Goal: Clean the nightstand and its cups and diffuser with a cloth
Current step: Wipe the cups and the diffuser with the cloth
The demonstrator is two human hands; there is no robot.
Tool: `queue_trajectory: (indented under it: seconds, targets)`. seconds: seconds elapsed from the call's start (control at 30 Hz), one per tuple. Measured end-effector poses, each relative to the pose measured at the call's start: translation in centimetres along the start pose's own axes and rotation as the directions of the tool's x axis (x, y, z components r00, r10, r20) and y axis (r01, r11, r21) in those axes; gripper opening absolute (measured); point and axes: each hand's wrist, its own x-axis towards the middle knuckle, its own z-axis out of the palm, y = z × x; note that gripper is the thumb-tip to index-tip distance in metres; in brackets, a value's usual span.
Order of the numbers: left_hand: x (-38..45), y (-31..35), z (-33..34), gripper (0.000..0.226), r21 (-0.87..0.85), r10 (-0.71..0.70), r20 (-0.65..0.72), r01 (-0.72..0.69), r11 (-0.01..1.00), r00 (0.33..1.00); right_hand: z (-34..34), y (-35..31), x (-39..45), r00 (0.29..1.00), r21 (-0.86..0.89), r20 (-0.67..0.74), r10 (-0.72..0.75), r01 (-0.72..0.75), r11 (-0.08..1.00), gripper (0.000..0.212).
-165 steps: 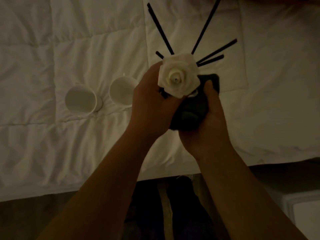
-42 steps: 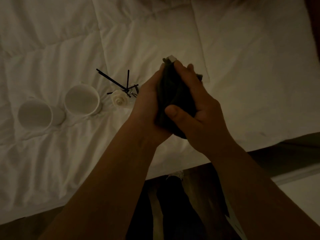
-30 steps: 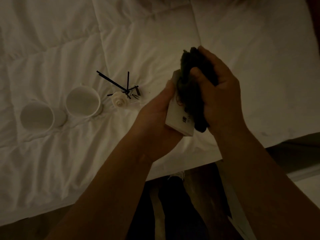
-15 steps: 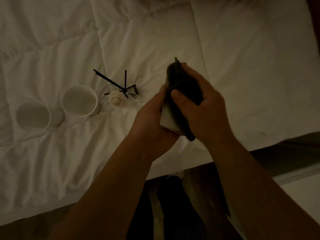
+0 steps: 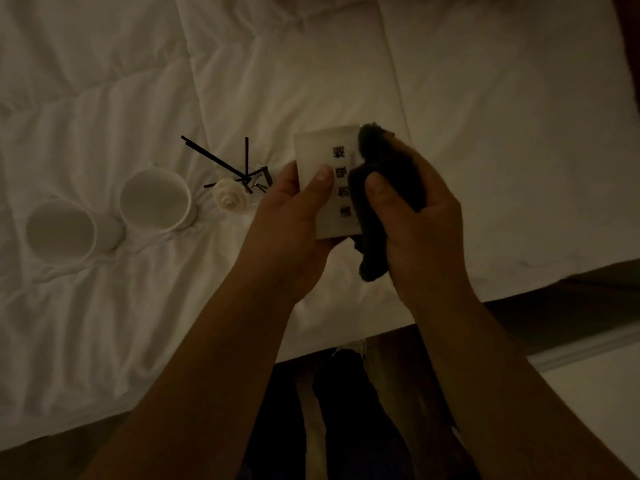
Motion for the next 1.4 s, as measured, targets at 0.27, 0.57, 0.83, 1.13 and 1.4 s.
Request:
queue_trajectory:
  seconds: [0.27,0.57,0.83,1.13,1.4]
  targets:
    - [2.3,-0.1,-0.9,0.01,0.495,0.165,-0.085,-0.102,0.863,0.983,-3.2,2.3,-3.8,0.975,-0.098,0.129,0.181,-0.169,0.981,0.039]
    - [7.0,-2.1,-0.5,0.032,0.947,0.487,0.318,-0.249,-0.203,0.813,-4.4,3.8,-5.0,0.948,0.128,-0.047,0.315,-0.307,0.943,0.049]
    - [7.7,-3.2,-1.8,0.053,0.95,0.333,0.263,-0.182,-0.255,0.905,-6.1,3.7,-4.2,0.971,0.084,-0.056,0.233,-0.228,0.97,0.04]
    - [-1.2,-2.5,1.7,0.021,0.915,0.488,0.263,-0.376,0.148,0.832,-5.7,2.2,-3.5,0.984,0.1,-0.099,0.149,-0.14,0.985,0.047]
    - [-4.9,-1.3,2.2,0.012,0.678,0.12,0.119,-0.169,0.715,0.986,-3.3,-0.1,-3.8,0.997,0.009,0.037,0.061,-0.061,0.998,0.055]
